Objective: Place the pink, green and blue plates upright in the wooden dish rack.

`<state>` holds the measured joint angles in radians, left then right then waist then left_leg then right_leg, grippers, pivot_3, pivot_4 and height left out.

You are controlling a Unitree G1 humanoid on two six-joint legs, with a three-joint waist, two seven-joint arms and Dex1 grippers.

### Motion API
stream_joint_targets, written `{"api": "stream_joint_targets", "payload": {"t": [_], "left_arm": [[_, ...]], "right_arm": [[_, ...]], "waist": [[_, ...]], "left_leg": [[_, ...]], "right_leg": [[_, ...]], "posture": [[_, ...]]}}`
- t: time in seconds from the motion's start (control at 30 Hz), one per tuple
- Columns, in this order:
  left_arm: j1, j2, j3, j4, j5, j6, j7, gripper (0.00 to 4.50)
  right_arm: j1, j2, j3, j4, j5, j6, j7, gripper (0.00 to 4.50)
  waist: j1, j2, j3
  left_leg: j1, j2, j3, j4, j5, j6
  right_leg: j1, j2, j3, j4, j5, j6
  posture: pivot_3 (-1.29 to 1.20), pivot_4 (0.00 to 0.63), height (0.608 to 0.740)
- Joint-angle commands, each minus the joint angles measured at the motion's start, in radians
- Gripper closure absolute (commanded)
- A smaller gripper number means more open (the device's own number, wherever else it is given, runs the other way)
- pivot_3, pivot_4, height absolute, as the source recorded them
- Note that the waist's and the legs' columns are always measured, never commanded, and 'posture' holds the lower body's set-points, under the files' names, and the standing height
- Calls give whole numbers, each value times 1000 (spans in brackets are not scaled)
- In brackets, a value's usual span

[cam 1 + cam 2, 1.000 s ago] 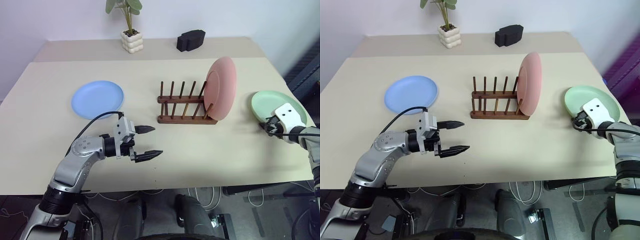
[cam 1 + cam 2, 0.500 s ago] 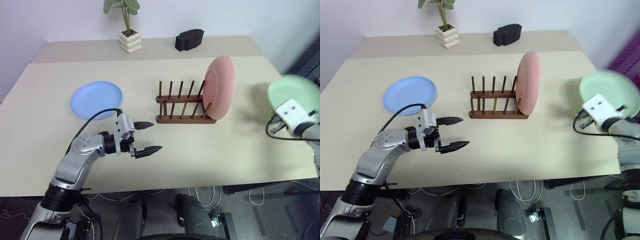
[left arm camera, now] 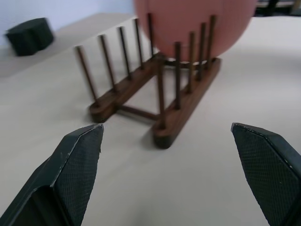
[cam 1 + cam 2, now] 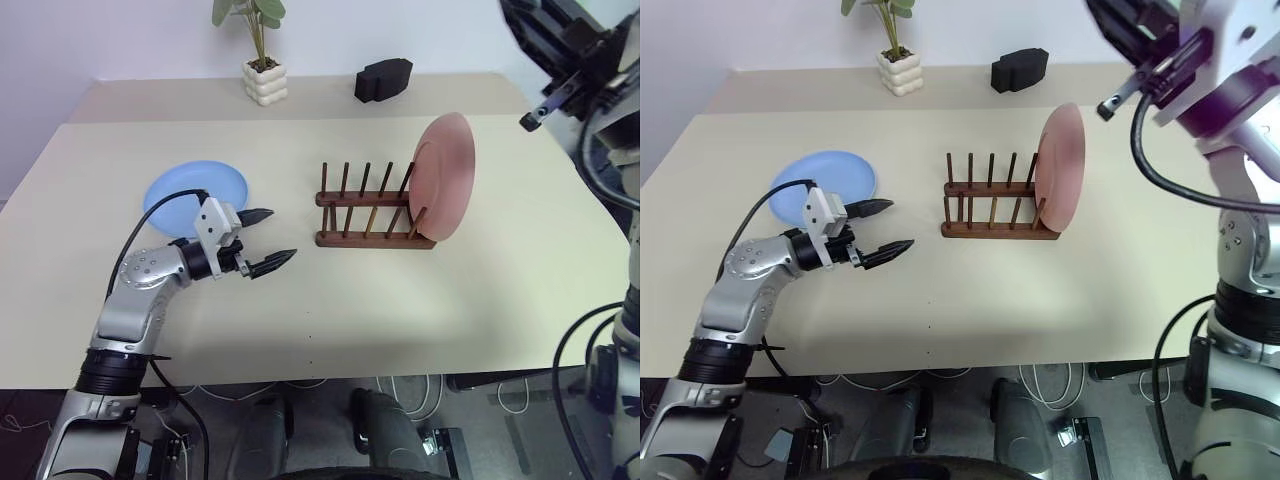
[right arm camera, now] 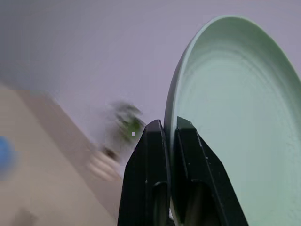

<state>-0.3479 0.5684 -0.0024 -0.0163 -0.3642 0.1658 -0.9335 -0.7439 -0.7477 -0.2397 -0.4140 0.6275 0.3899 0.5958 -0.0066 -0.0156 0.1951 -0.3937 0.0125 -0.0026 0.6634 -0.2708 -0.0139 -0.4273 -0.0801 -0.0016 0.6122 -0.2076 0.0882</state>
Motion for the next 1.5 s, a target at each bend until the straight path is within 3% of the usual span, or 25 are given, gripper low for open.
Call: {"api": "stream_joint_targets", "payload": {"t": [0.03,0.17,0.57,1.5], "left_arm": [[9,5,25,-25,-1,-21,1,0],[30,2,32,-41,-5,-20,5,0],[52,3,40,-50,-8,-21,-2,0],[62,-24,35,-32,-9,-40,-22,0]], "right_arm": [[-13,55,-11,-81,219,118,-28,4478],[10,198,5,-85,430,225,-165,4478],[162,388,-38,-10,649,299,-461,4478],[238,441,-17,70,750,310,-661,4478]], "waist": [[0,0,0],[-5,0,0],[-6,0,0],[-7,0,0]], "left_leg": [[0,0,0,0,0,0],[0,0,0,1,0,0],[0,0,1,0,0,0],[0,0,1,0,0,0]], "right_leg": [[0,-1,0,0,0,0],[0,-1,0,1,0,0],[-1,0,0,1,0,0],[-1,1,0,1,0,0]], "posture": [[0,150,740],[0,150,740],[0,150,740],[0,150,740]]}}
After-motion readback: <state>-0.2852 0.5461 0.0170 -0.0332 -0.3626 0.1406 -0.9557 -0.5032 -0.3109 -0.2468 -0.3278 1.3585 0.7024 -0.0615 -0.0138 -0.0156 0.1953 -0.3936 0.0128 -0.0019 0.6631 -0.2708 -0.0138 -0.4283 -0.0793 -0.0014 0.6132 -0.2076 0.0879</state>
